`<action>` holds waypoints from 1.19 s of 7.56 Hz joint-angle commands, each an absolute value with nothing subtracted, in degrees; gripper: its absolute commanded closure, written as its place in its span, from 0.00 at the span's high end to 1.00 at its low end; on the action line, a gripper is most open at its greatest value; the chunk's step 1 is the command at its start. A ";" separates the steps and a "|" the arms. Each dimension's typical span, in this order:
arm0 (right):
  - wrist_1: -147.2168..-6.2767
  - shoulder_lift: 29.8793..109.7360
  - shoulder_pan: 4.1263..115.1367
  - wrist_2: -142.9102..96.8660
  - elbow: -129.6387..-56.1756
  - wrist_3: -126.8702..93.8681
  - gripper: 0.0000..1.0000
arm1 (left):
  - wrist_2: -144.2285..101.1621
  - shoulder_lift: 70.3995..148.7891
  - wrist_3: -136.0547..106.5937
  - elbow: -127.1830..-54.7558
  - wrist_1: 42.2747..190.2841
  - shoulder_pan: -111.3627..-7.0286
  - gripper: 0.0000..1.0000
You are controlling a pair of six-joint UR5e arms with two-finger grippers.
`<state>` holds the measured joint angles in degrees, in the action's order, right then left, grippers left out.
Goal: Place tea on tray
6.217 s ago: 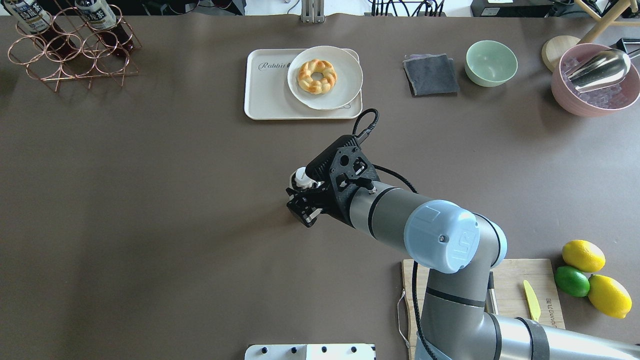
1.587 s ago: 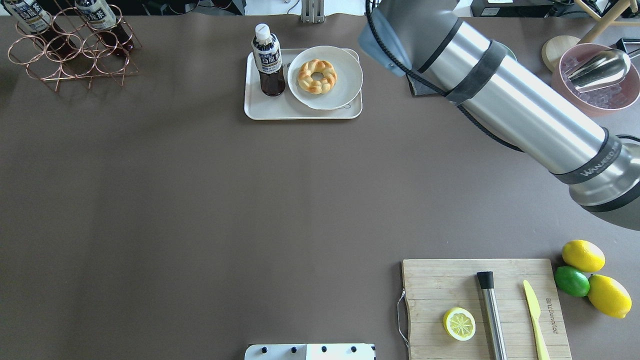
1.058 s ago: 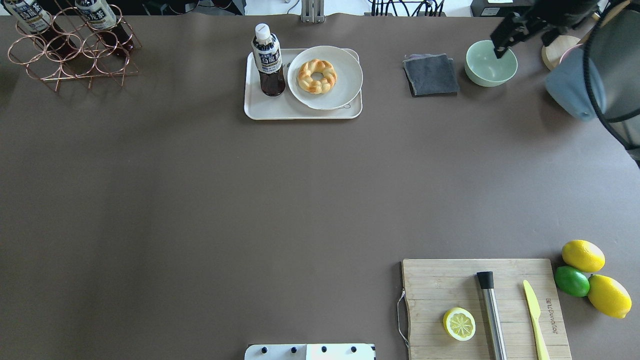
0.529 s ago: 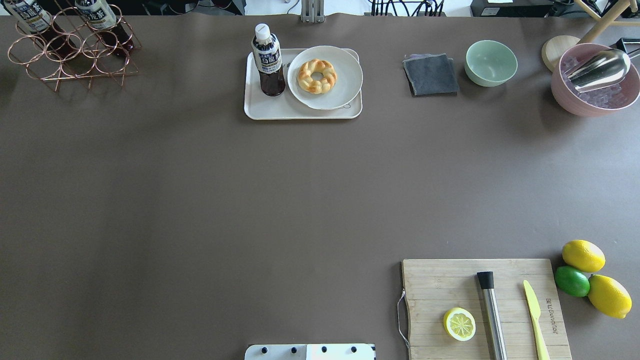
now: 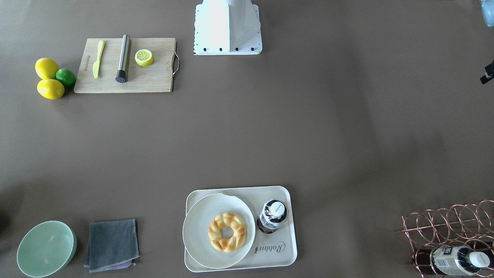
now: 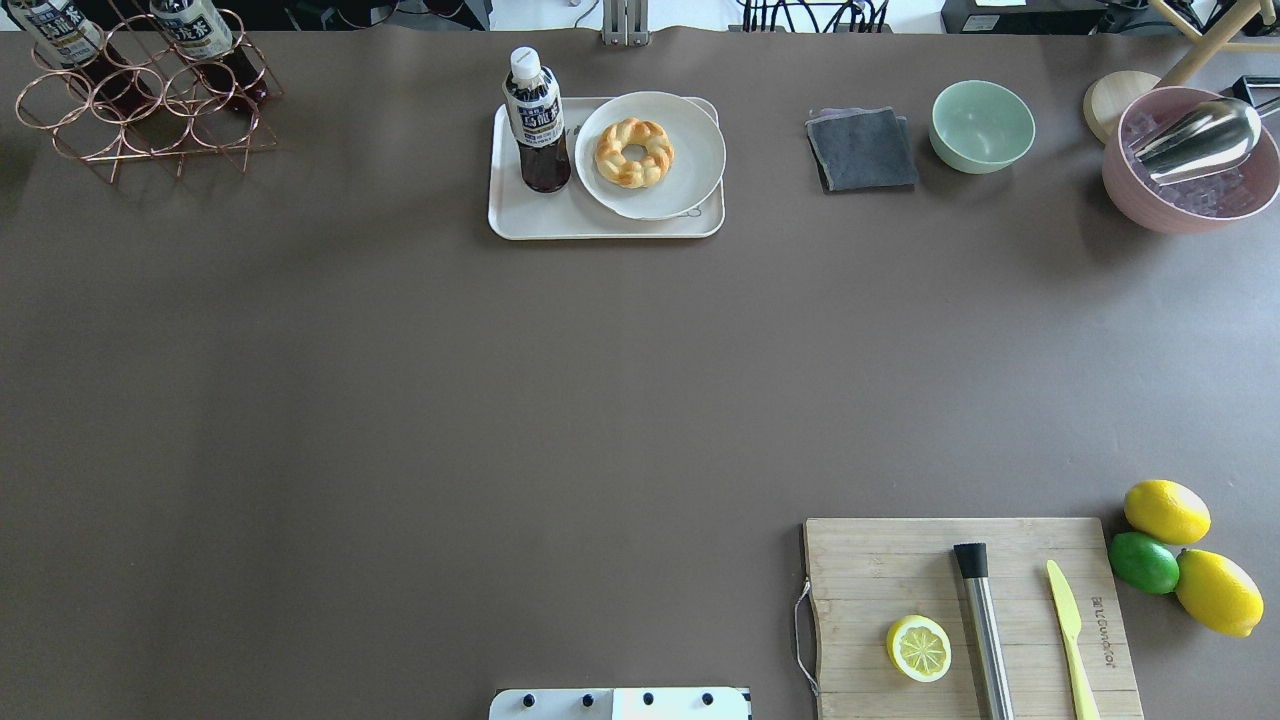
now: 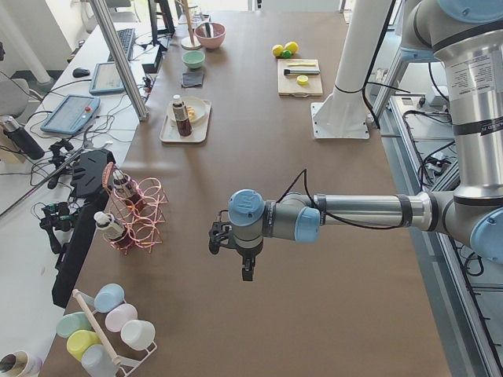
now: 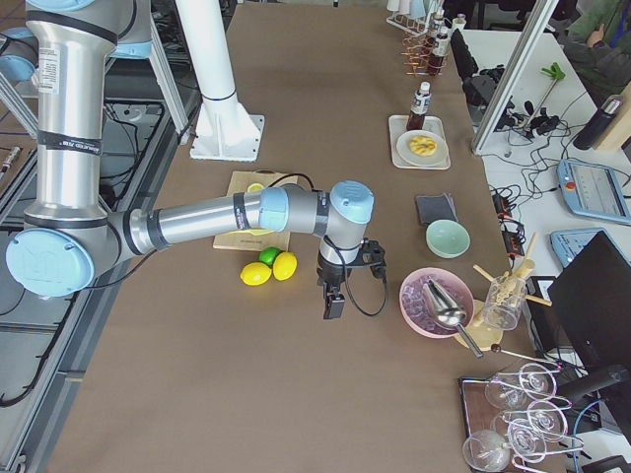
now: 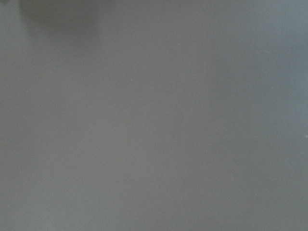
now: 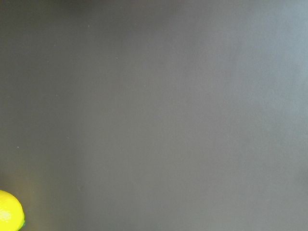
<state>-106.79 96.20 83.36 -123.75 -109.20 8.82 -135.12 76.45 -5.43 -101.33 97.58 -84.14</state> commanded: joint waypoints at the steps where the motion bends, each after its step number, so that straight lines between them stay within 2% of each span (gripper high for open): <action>1: -106.70 96.68 84.72 -124.97 -106.44 8.96 1.00 | -135.00 76.29 -5.36 -101.51 96.85 -84.02 1.00; 9: -106.70 98.79 86.75 -123.66 -105.65 9.41 1.00 | -135.09 76.20 -5.36 -101.51 98.00 -84.02 1.00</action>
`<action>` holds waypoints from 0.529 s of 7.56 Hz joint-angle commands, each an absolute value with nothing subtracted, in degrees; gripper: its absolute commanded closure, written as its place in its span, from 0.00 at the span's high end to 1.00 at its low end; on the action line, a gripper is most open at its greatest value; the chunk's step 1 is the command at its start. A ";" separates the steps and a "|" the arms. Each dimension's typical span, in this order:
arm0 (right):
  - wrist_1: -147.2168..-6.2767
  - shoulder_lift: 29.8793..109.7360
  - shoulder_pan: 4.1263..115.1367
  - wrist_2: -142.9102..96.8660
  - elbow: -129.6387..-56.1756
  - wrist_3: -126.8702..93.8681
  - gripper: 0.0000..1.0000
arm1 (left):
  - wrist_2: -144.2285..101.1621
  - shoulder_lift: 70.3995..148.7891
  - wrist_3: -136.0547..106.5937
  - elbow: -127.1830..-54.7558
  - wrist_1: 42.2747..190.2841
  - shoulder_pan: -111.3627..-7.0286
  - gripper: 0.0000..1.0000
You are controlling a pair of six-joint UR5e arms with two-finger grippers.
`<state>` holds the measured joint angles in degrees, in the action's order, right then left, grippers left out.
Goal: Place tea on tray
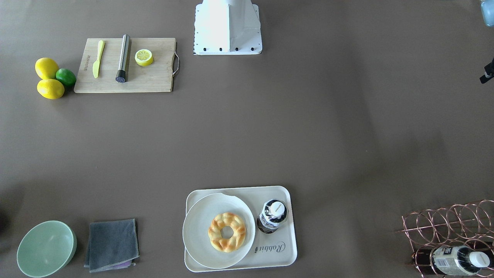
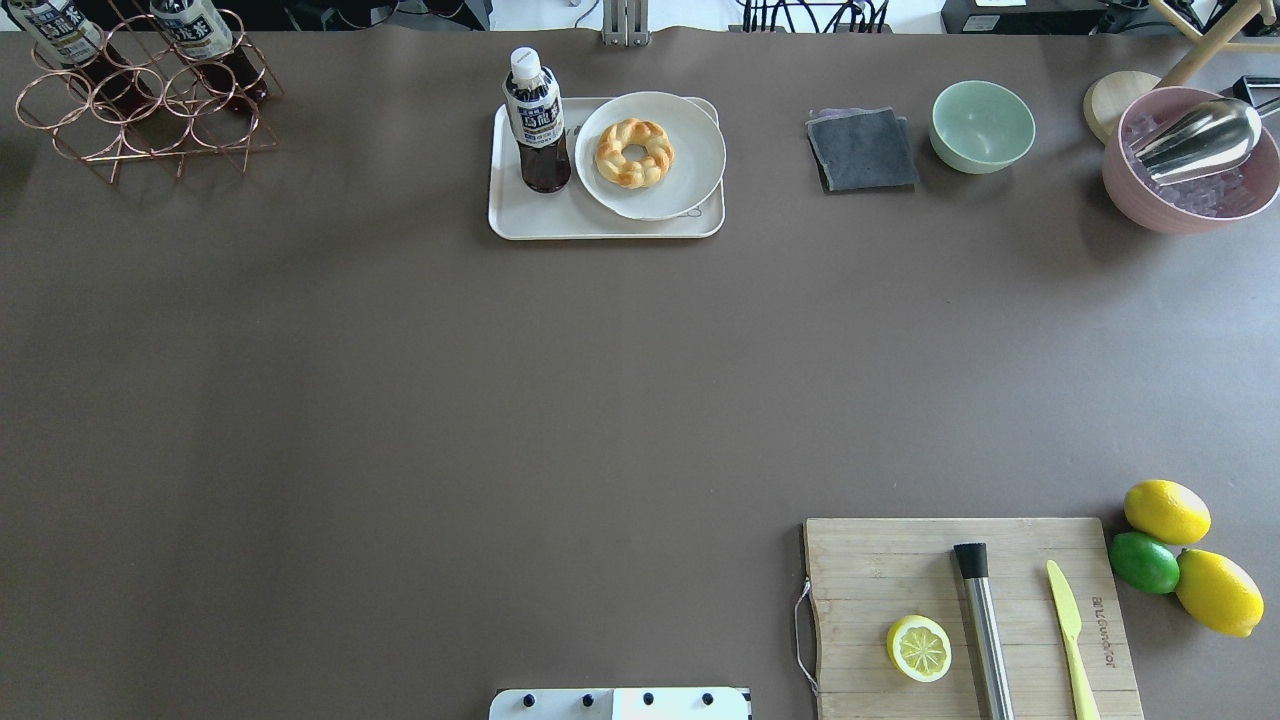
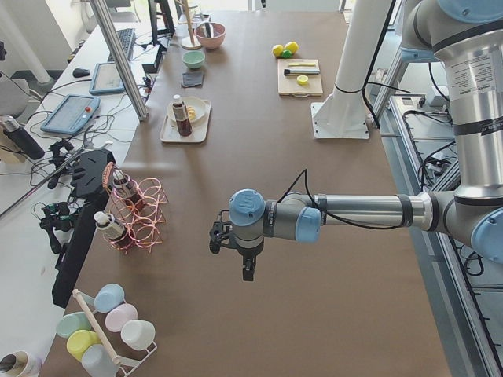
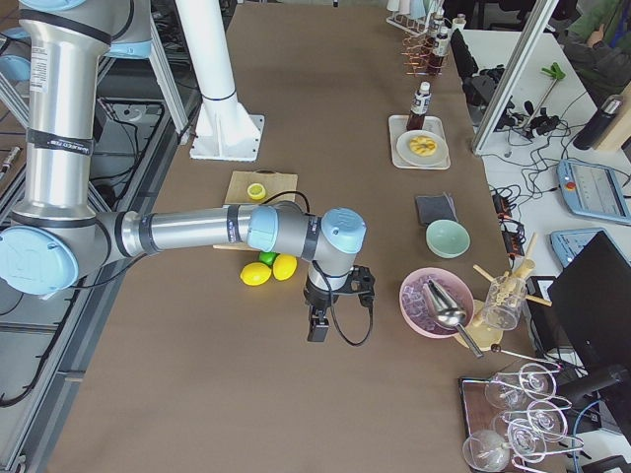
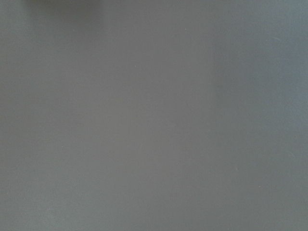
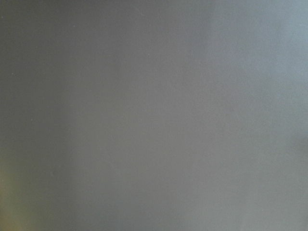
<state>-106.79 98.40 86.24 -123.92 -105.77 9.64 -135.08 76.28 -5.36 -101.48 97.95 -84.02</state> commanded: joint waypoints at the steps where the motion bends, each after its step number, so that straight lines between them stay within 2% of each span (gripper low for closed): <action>1: -106.70 99.40 87.18 -123.49 -105.73 9.49 1.00 | -135.09 76.29 -5.36 -101.51 98.00 -84.02 1.00; 4: -106.70 99.40 87.89 -123.22 -105.73 9.49 1.00 | -135.09 76.29 -5.36 -101.43 97.91 -84.02 1.00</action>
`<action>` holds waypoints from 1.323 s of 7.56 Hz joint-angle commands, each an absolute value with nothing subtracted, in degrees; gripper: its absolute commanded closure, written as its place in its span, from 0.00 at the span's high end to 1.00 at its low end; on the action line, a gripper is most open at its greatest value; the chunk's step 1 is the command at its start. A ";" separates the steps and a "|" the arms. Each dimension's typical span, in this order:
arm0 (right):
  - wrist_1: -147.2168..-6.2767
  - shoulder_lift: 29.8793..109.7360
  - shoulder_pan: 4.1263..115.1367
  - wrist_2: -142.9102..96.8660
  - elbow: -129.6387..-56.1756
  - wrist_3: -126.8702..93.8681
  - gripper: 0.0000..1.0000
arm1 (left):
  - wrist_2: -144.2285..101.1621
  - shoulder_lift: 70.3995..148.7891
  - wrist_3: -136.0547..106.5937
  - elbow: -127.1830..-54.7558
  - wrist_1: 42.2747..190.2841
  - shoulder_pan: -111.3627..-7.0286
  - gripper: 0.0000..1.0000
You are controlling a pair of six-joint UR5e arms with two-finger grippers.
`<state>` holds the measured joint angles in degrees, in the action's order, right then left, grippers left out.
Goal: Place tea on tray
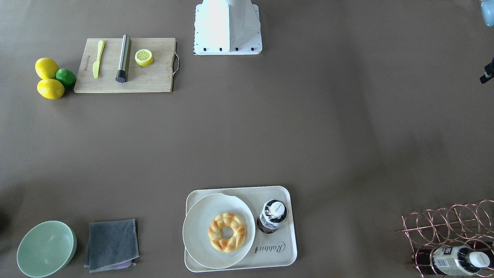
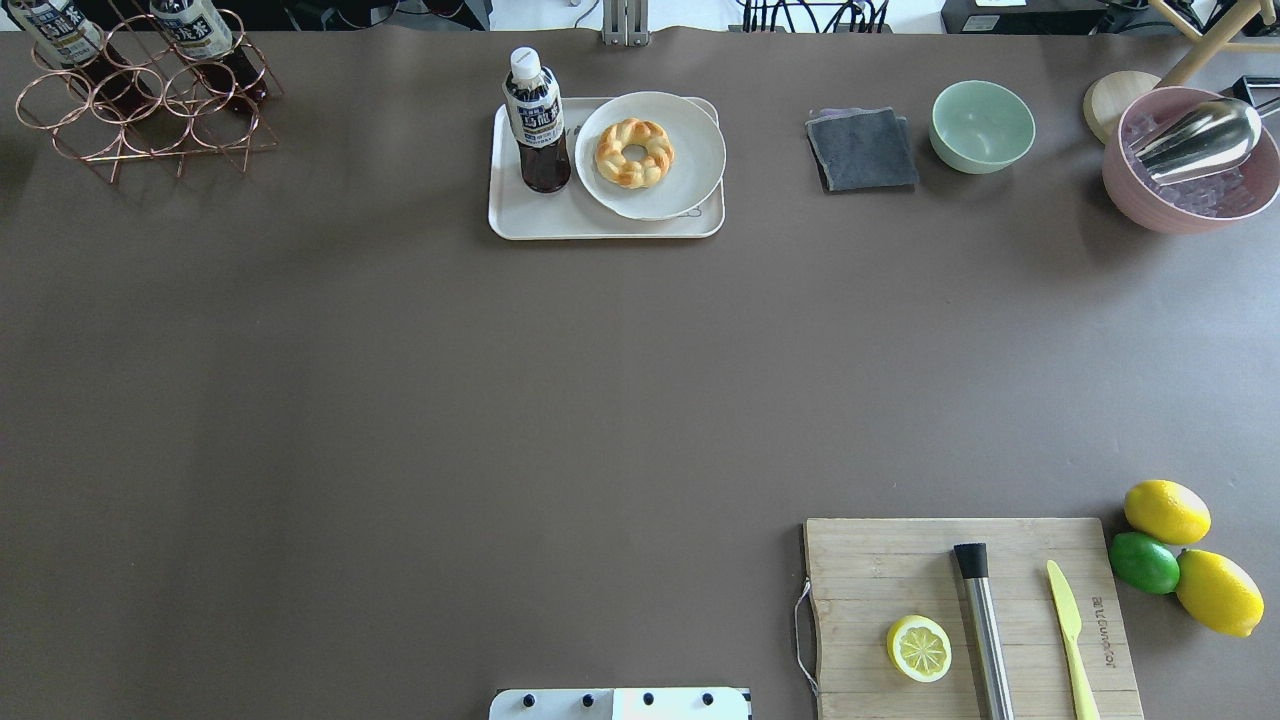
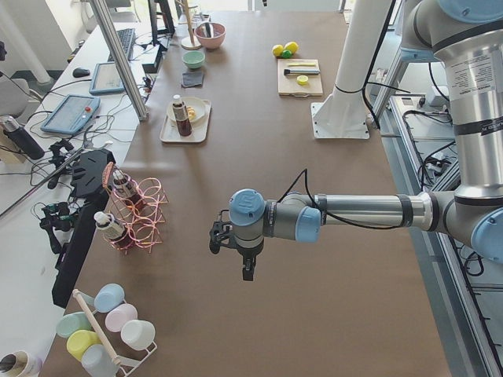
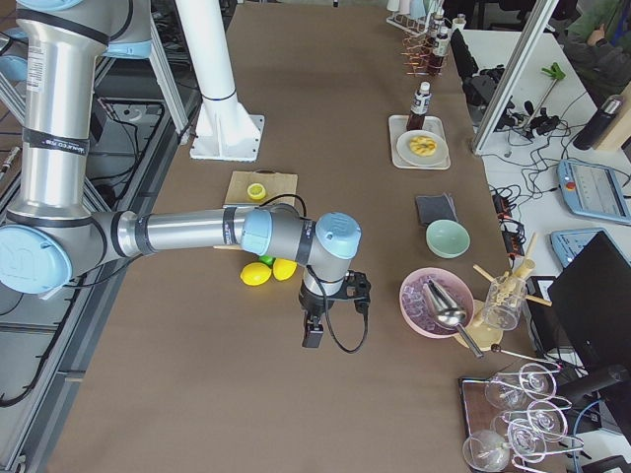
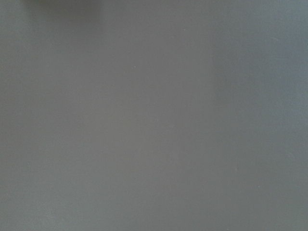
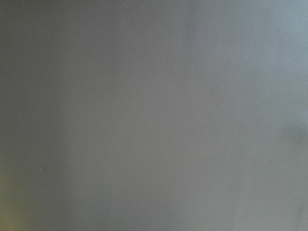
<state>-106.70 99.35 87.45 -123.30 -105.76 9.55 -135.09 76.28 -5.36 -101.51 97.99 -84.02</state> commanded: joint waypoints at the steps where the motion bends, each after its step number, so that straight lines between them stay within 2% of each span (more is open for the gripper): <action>1: -106.70 99.40 87.98 -123.22 -105.73 9.49 1.00 | -135.09 76.20 -5.36 -101.34 97.82 -84.02 1.00; 10: -106.70 99.58 87.98 -123.66 -105.91 9.40 1.00 | -134.91 75.23 -5.36 -100.46 97.38 -83.85 1.00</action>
